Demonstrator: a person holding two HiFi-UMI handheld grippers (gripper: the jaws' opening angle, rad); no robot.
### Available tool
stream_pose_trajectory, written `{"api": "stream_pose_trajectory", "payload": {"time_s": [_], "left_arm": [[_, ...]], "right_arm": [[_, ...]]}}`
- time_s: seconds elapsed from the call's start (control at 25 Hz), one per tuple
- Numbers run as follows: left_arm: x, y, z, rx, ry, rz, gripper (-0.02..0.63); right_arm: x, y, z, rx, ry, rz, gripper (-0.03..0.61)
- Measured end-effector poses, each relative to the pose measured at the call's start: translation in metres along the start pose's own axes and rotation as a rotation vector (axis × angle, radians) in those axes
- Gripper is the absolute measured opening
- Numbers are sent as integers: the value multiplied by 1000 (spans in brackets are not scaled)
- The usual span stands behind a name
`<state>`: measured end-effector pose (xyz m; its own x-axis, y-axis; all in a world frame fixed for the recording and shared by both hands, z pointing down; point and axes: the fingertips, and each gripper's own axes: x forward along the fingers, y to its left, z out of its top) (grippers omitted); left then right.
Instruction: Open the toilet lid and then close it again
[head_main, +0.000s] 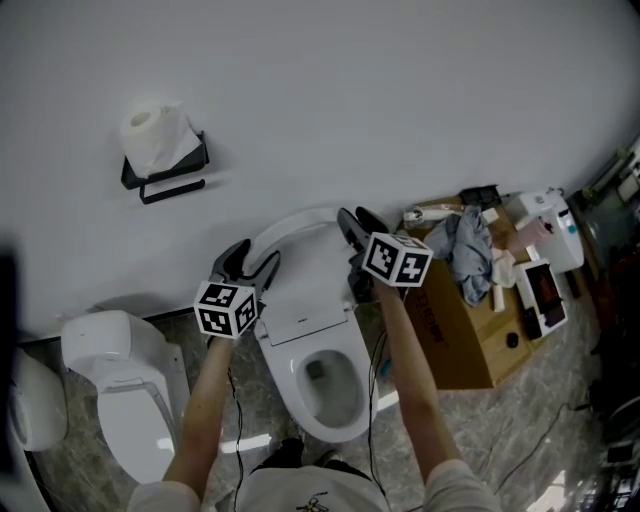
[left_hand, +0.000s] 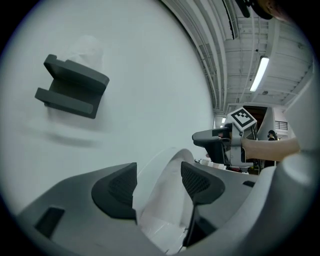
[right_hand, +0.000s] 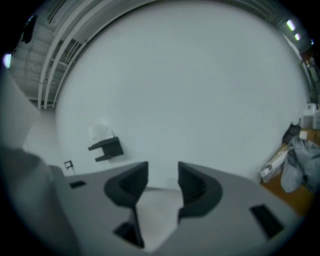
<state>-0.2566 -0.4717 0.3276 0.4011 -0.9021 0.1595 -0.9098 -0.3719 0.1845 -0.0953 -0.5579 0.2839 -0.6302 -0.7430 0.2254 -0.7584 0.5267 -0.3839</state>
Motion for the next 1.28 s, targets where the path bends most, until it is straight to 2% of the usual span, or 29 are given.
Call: {"api": "stream_pose_trajectory", "payload": {"time_s": [0.2, 0.32, 0.44, 0.68, 0.88, 0.96, 1.16, 1.28], "left_arm": [[-28, -24, 38, 43, -82, 0, 305], [-52, -55, 65, 85, -141, -14, 305], [-77, -95, 92, 115, -201, -42, 305], [-132, -174, 123, 139, -293, -88, 304], [-175, -221, 123, 142, -336, -61, 266], [-189, -232, 119, 142, -342, -39, 239], [-208, -243, 107, 124, -329, -7, 235], [-214, -240, 106, 136, -327, 24, 222]], "right_arm": [[-54, 31, 35, -173, -89, -18, 198], [-102, 56, 52, -284, -158, -38, 193], [-154, 80, 67, -352, -235, -57, 187], [-260, 117, 73, -361, -365, -63, 179], [-326, 137, 60, -395, -416, -89, 155], [-340, 141, 50, -406, -421, -98, 143], [-355, 143, 30, -375, -409, -93, 134], [-360, 143, 27, -363, -416, -99, 107]]}}
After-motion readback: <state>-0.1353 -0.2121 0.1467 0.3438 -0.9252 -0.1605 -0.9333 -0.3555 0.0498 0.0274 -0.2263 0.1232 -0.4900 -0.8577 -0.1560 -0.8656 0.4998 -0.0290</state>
